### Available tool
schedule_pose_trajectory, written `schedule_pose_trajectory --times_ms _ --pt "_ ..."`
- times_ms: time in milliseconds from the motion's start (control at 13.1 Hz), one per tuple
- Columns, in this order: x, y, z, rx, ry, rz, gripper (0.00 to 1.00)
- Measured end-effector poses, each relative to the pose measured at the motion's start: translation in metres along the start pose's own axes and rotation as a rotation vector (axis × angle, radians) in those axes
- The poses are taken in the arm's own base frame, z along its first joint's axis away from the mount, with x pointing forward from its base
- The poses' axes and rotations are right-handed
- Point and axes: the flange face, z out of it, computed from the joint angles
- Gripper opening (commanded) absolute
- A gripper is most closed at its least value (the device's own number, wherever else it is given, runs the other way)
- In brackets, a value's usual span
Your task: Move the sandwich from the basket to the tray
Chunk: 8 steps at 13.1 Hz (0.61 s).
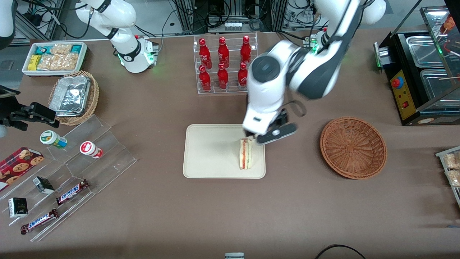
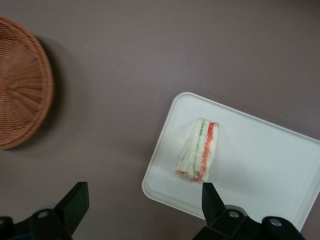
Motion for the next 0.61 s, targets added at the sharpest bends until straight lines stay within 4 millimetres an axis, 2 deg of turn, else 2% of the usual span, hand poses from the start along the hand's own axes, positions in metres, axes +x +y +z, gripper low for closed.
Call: schedule_pose_trajectory --times_ms 76,153,229,458,611 --pt "0.012 -0.023 -0.028 -0.016 0.011 -0.033 1.00" --pt "0.022 -0.040 -0.046 -0.028 0.020 -0.059 1.00" --pt "0.030 -0.054 -0.056 -0.028 0.020 -0.074 1.00" --pt "0.048 -0.093 -0.068 0.014 -0.011 -0.005 1.00" --pt "0.069 -0.134 -0.084 0.019 -0.032 0.017 1.00"
